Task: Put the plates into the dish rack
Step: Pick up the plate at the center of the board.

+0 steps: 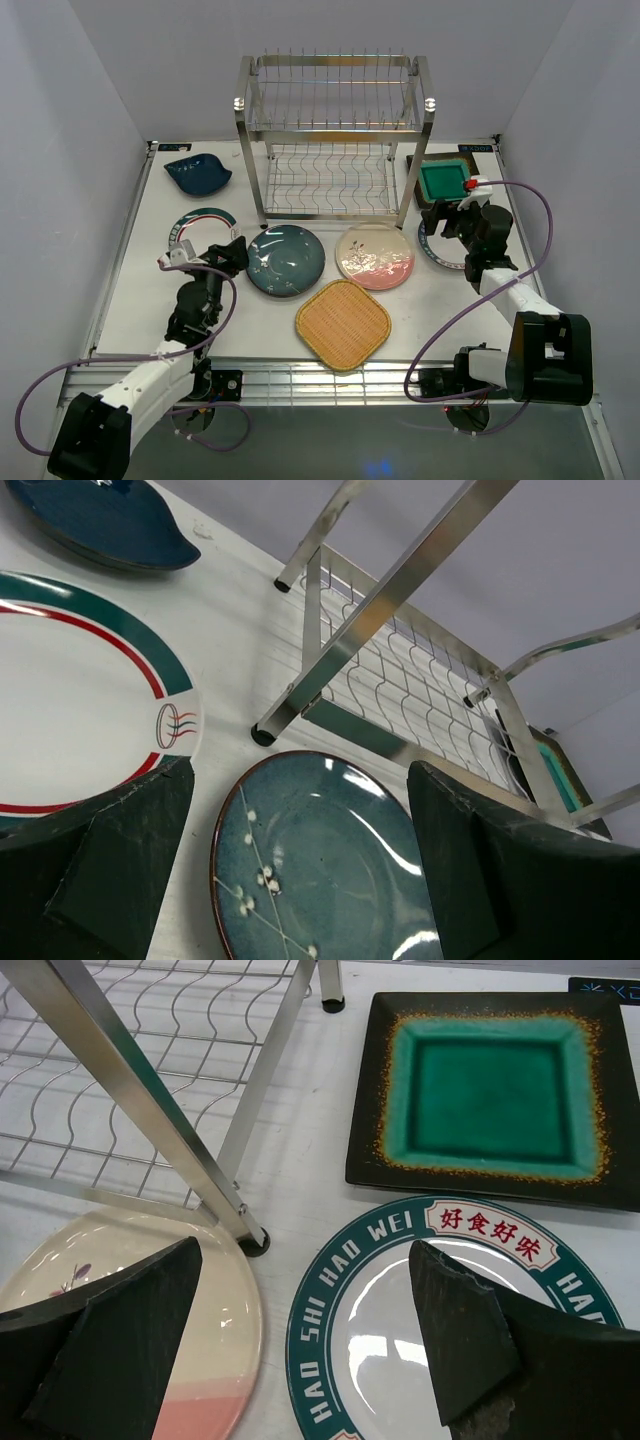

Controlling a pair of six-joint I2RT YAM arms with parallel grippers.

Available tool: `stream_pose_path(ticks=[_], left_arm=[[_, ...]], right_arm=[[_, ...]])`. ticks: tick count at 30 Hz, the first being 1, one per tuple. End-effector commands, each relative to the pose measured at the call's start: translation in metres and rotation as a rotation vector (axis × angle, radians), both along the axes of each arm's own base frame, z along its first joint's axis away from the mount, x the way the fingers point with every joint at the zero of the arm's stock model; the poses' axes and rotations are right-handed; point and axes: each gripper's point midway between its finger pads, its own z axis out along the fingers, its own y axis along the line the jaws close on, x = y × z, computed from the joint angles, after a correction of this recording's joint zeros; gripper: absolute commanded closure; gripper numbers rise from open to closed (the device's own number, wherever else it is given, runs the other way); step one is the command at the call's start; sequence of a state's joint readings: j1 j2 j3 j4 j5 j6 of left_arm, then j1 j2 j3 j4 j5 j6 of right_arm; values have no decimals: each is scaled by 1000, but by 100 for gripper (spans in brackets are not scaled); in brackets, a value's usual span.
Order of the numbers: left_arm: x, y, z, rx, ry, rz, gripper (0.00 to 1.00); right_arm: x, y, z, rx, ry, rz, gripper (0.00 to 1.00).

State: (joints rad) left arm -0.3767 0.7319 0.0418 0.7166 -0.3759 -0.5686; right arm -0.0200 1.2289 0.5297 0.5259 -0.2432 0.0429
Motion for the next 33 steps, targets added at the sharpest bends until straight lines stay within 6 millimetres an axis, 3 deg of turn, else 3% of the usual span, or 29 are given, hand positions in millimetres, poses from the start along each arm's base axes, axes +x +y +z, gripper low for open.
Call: stream_pose_path(ticks=[1,7,10,21,29,33], left_arm=[[-10,-4,-49,17,135,-38,2],[0,-16,-62,-36,315,-45,2],[0,-23,-59,-90,346,-59,2],[-14,-35,-37,-174,317,-142,2],[-16,-49,-43,-184,366,-218,2],[-10,-42,-49,-186,383,-217,2]], right_arm=[[12,-10,33,-19,-100,-49,10],[8,-9,36,-33,-116,-36,10],[4,-10,37,-46,-131,-39,10],[-2,-8,40,-81,-163,-9,10],[-5,-6,43,-81,-174,8,10],[-7,-6,45,-80,-182,15,10]])
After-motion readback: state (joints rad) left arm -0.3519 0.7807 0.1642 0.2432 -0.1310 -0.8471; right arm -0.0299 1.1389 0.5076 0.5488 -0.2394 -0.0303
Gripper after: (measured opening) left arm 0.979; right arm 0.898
